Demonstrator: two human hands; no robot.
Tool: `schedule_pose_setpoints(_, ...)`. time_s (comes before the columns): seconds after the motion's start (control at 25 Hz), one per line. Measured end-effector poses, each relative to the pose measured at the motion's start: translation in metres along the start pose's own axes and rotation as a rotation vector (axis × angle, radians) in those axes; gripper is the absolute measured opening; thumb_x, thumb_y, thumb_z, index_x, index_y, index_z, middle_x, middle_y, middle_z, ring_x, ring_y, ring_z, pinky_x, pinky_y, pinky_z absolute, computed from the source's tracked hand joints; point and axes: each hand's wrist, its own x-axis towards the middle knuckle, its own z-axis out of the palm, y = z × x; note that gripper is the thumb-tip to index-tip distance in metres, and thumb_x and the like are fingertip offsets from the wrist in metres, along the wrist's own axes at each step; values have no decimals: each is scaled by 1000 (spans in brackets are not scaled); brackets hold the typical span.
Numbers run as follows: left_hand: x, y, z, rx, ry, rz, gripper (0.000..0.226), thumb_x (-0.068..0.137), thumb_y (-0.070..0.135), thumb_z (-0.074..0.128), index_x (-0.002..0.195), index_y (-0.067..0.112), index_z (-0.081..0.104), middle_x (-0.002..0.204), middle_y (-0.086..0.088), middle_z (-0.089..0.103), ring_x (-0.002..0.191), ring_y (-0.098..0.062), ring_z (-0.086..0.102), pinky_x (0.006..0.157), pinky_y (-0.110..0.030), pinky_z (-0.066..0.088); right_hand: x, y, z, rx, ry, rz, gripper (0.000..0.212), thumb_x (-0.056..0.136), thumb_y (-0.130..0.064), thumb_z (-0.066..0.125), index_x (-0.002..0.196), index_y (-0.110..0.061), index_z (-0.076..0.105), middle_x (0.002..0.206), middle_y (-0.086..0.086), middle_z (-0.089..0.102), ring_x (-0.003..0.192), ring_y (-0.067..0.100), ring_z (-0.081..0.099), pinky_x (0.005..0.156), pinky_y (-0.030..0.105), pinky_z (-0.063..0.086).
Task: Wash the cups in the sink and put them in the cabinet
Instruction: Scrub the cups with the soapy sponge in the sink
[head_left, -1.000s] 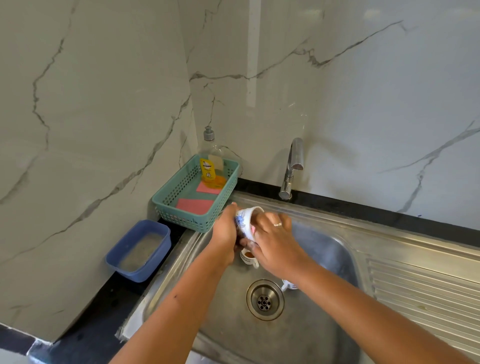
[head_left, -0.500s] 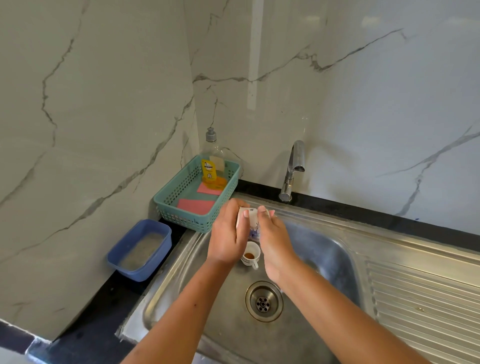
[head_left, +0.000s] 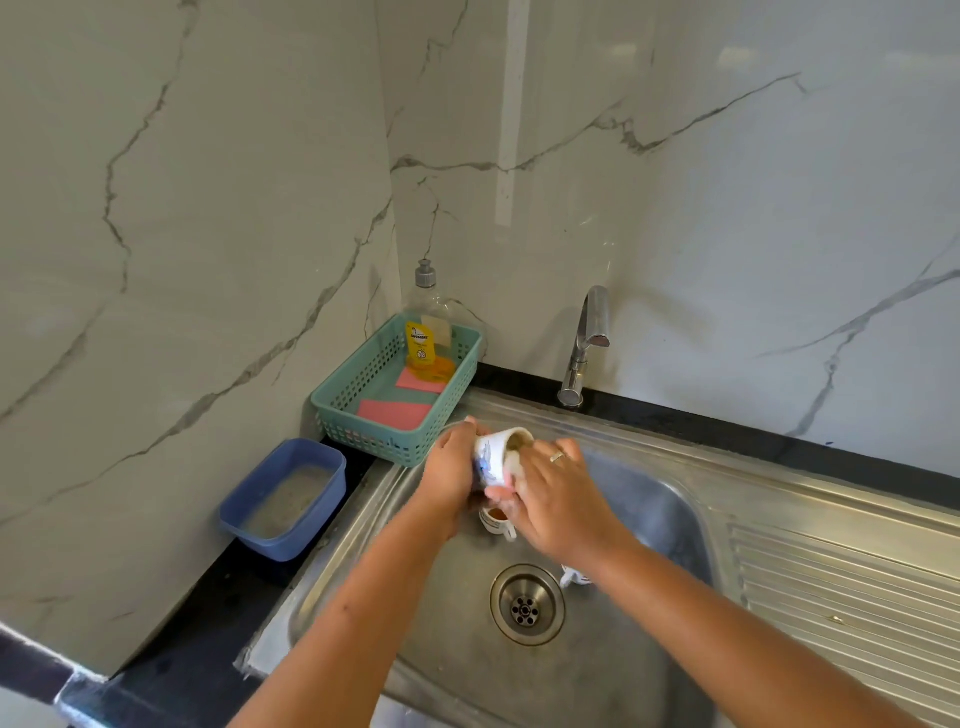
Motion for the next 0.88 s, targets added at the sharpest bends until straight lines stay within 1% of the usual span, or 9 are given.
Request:
schedule_pose_setpoints(0.08,0,6,-6,88,-63,-261,38,98,34,36,83,11,62,56,-4,61,46,-17,55,41,-18,38,-4,15,-1,-123,-52,-201,39,90,-39,45,76,-8,64,79,5,60,76,22,46,70,36,35)
schedule_pose_setpoints(0.16,-2,9,-4,109,-64,-273,40,98,36,36,72,15,57,49,-1,55,40,-14,48,36,-15,30,-2,10,-2,-75,-83,-111,37,88,-39,46,78,-9,66,83,3,58,81,19,44,73,34,34)
schedule_pose_setpoints(0.28,-2,8,4,-37,96,-20,35,98,31,39,71,14,53,57,-3,51,51,-17,47,47,-24,34,4,-27,4,205,-165,393,47,91,-46,39,91,-10,69,92,2,59,88,20,52,78,35,39)
schedule_pose_setpoints(0.36,-2,-3,4,5,237,239,35,99,24,37,71,12,54,60,-3,52,55,-17,48,50,-27,35,17,-45,-4,649,-158,810,47,94,-46,37,100,-10,67,97,4,64,92,22,59,82,40,47)
schedule_pose_setpoints(0.44,-2,-19,2,92,264,529,37,99,23,35,70,11,56,57,5,53,52,-11,48,50,-28,37,30,-54,-14,1125,-104,1278,31,99,-36,41,101,-15,64,94,1,68,88,15,63,78,30,50)
schedule_pose_setpoints(0.52,-6,-25,-1,167,233,716,39,95,31,33,71,10,57,56,5,53,49,-5,48,49,-23,39,36,-67,-22,1275,-32,1456,22,101,-28,40,100,-18,60,87,-3,65,80,9,60,69,21,45)
schedule_pose_setpoints(0.64,-15,1,10,13,263,613,39,98,27,34,73,7,57,57,6,57,49,0,51,45,-14,39,25,-71,-20,803,36,946,32,98,-34,37,103,-10,58,90,-1,60,86,18,58,75,31,42)
schedule_pose_setpoints(0.8,-10,31,6,155,90,-121,37,99,36,38,78,11,56,63,-5,52,49,-14,48,34,-13,34,-3,6,-3,20,-54,-4,31,94,-38,38,104,-15,57,98,2,66,95,17,49,81,38,30)
schedule_pose_setpoints(0.88,-6,29,1,263,-19,-238,38,96,41,42,69,16,50,53,-1,46,40,-13,41,34,-11,29,-6,21,-6,-27,-147,-116,42,98,-42,29,99,-17,64,100,0,67,98,16,48,84,39,28)
